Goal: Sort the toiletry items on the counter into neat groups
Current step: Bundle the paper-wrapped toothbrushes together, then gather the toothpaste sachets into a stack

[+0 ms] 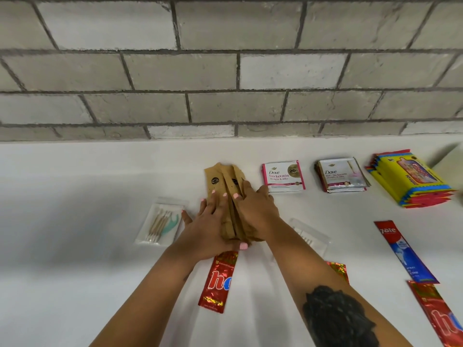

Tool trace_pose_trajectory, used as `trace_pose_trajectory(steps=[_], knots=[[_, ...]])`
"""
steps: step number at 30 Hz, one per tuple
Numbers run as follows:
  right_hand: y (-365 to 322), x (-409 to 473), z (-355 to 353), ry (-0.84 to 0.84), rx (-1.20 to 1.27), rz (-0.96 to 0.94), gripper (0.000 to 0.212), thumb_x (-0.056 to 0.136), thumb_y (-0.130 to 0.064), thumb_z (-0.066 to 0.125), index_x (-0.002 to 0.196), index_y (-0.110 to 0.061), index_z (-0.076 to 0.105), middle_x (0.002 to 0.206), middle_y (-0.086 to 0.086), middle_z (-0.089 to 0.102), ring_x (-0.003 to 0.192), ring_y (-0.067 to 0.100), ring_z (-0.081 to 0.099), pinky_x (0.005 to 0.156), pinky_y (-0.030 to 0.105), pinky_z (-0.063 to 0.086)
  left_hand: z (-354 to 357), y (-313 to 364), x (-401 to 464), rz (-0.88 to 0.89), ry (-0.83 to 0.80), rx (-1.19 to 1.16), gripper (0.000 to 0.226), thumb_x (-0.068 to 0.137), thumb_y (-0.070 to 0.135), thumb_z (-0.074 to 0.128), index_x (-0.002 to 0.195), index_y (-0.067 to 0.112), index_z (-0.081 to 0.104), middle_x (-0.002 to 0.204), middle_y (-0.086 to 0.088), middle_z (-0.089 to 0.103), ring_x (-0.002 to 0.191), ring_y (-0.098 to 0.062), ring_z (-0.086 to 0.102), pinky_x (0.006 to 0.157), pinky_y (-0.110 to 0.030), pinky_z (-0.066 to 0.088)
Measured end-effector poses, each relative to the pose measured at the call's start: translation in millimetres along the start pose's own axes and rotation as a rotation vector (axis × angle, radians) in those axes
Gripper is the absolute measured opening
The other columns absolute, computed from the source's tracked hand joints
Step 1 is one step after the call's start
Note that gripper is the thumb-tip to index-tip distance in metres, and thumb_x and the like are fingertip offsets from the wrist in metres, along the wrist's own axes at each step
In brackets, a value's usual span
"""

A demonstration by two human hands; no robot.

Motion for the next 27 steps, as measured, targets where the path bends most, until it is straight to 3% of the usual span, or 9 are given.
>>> trace_pose_trajectory(steps=[3, 5, 6, 8, 13, 17, 22, 24, 27], knots=[[2.2, -4.2, -4.8, -0.046, 0.074, -0.023, 0.056, 0.098, -0.049, 0.026, 0.150, -0.031, 0.015, 0.154, 0.015, 0.016, 0.139, 0.038, 0.022, 0.112, 0.050, 0.025, -14.5, 4.3, -14.0, 0.022, 0.039, -0.221, 0.111, 0.071, 0.068, 0.060, 0.149, 0.028, -0.009, 0.160, 0.001, -0.007, 0.147, -0.028, -0.006, 0.114, -0.063, 0.004], [1.9, -8.6, -10.8, -0.041, 0.114, -0.062, 0.053, 0.097, -0.047, 0.030, 0.147, -0.029, 0.023, 0.147, 0.019, 0.028, 0.133, 0.040, 0.032, 0.110, 0.049, 0.032, -32.0, 12.2, -30.0, 0.041, 0.135, -0.386, 0.094, 0.075, 0.058, 0.065, 0.148, 0.030, 0.013, 0.156, 0.003, 0.021, 0.145, -0.024, 0.018, 0.113, -0.045, 0.024], [1.5, -13.0, -14.2, -0.034, 0.128, -0.083, 0.052, 0.096, -0.046, 0.033, 0.145, -0.027, 0.027, 0.143, 0.020, 0.035, 0.129, 0.041, 0.037, 0.106, 0.048, 0.035, -39.7, 14.8, -38.8, 0.033, 0.195, -0.440, 0.082, 0.078, 0.052, 0.066, 0.145, 0.029, 0.026, 0.149, 0.004, 0.036, 0.138, -0.021, 0.033, 0.103, -0.032, 0.032], [4.0, -23.6, -20.8, -0.023, 0.169, -0.100, 0.052, 0.094, -0.048, 0.037, 0.141, -0.023, 0.034, 0.137, 0.023, 0.042, 0.121, 0.042, 0.046, 0.097, 0.042, 0.042, -47.5, 12.1, -54.2, -0.043, 0.298, -0.482, 0.064, 0.081, 0.042, 0.068, 0.137, 0.024, 0.041, 0.137, 0.003, 0.051, 0.125, -0.018, 0.049, 0.088, -0.025, 0.036], [26.4, -60.5, -47.4, 0.041, 0.260, -0.105, 0.052, 0.094, -0.041, 0.047, 0.142, -0.025, 0.038, 0.148, 0.010, 0.033, 0.131, 0.028, 0.042, 0.108, 0.036, 0.033, -23.1, -8.1, -81.3, -0.251, 0.320, -0.388, 0.072, 0.074, 0.042, 0.074, 0.134, 0.015, 0.042, 0.131, -0.005, 0.053, 0.116, -0.021, 0.053, 0.087, -0.031, 0.044], [56.6, -94.5, -73.4, 0.130, 0.277, -0.112, 0.039, 0.091, -0.025, 0.058, 0.129, -0.021, 0.054, 0.138, 0.005, 0.048, 0.123, 0.021, 0.049, 0.097, 0.027, 0.037, -3.2, -4.3, -95.4, -0.310, 0.245, -0.210, 0.086, 0.066, 0.053, 0.076, 0.128, 0.007, 0.041, 0.123, -0.013, 0.047, 0.113, -0.027, 0.051, 0.086, -0.033, 0.045], [106.0, -121.9, -78.4, 0.151, 0.048, -0.006, 0.038, 0.081, -0.007, 0.066, 0.116, -0.022, 0.061, 0.123, 0.003, 0.058, 0.108, 0.020, 0.057, 0.075, 0.024, 0.045, 7.0, 5.5, -96.7, -0.327, 0.180, -0.144, 0.079, 0.060, 0.043, 0.084, 0.115, 0.002, 0.044, 0.115, -0.016, 0.052, 0.104, -0.029, 0.055, 0.081, -0.036, 0.047], [122.5, -126.5, -70.3, 0.125, -0.044, 0.038, 0.042, 0.078, -0.006, 0.068, 0.116, -0.022, 0.060, 0.122, 0.004, 0.058, 0.108, 0.022, 0.056, 0.078, 0.030, 0.051, 7.9, 4.9, -96.9, -0.354, 0.156, -0.150, 0.078, 0.060, 0.041, 0.085, 0.114, 0.002, 0.044, 0.114, -0.015, 0.056, 0.104, -0.028, 0.056, 0.079, -0.034, 0.046], [135.8, -132.6, -63.2, 0.151, -0.137, 0.035, 0.049, 0.075, -0.018, 0.076, 0.120, -0.019, 0.056, 0.120, 0.007, 0.058, 0.112, 0.025, 0.050, 0.089, 0.034, 0.048, 10.3, 1.1, -101.7, -0.387, 0.137, -0.227, 0.079, 0.059, 0.039, 0.086, 0.115, 0.002, 0.046, 0.112, -0.014, 0.061, 0.105, -0.028, 0.058, 0.078, -0.032, 0.045]])
Point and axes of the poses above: each hand's wrist, its own x-axis towards the middle knuckle, its own z-axis out of the palm, y = z × x, the point moved 8 cm from there along x, towards the middle knuckle
